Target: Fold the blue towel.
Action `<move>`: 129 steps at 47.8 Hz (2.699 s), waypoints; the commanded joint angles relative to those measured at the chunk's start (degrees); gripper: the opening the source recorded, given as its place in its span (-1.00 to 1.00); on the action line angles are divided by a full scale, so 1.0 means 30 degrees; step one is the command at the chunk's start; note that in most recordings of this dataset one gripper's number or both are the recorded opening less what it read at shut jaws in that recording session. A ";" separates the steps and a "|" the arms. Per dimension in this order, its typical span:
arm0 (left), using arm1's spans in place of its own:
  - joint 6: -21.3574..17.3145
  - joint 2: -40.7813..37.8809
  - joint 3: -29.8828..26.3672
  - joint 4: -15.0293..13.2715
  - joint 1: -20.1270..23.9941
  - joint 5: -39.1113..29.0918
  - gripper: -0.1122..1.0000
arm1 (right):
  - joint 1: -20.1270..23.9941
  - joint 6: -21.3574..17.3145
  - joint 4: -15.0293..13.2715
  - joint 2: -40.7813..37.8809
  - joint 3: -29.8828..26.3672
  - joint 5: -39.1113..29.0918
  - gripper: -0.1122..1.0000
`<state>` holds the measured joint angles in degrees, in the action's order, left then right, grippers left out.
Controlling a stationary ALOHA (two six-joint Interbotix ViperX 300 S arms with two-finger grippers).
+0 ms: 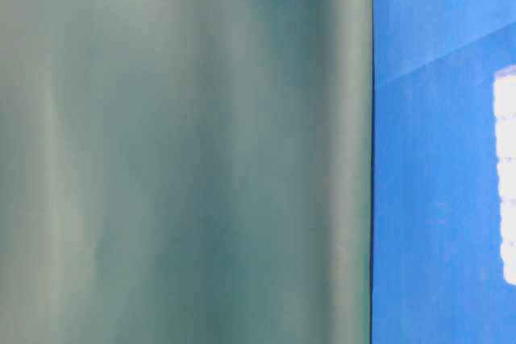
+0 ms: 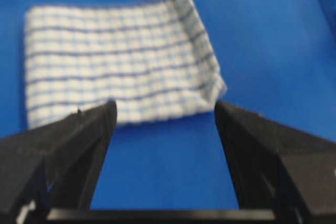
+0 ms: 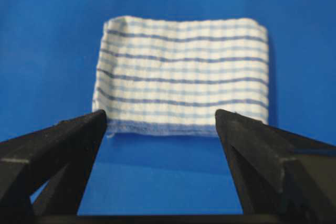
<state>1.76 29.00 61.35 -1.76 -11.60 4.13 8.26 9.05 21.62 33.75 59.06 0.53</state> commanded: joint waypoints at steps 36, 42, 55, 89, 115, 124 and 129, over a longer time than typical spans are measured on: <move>-0.0088 1.3096 0.6621 0.0088 0.2402 -0.1494 0.44 | -0.2637 -0.0088 -0.1084 0.7852 0.6826 0.1025 0.81; -0.0088 1.3330 0.6680 0.0088 0.2402 -0.1465 0.44 | -0.2637 -0.0088 -0.1113 0.7266 0.7061 0.1816 0.81; -0.0088 1.3330 0.6709 0.0088 0.2402 -0.1465 0.44 | -0.2637 -0.0088 -0.1084 0.7061 0.7061 0.1904 0.81; -0.0088 1.3301 0.6738 0.0088 0.2402 -0.1465 0.44 | -0.2637 -0.0088 -0.1113 0.7090 0.7061 0.1875 0.81; -0.0117 1.3301 0.6738 0.0088 0.2402 -0.1465 0.44 | -0.2637 -0.0088 -0.1143 0.7090 0.7031 0.1875 0.81; -0.0088 1.3301 0.6738 0.0088 0.2402 -0.1465 0.44 | -0.2637 -0.0088 -0.1143 0.7090 0.7061 0.1846 0.81; -0.0088 1.3301 0.6738 0.0088 0.2402 -0.1465 0.44 | -0.2637 -0.0088 -0.1143 0.7090 0.7031 0.1875 0.81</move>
<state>1.49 69.43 82.18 -1.58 -4.57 -0.62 0.44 8.88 18.28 55.28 81.04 5.71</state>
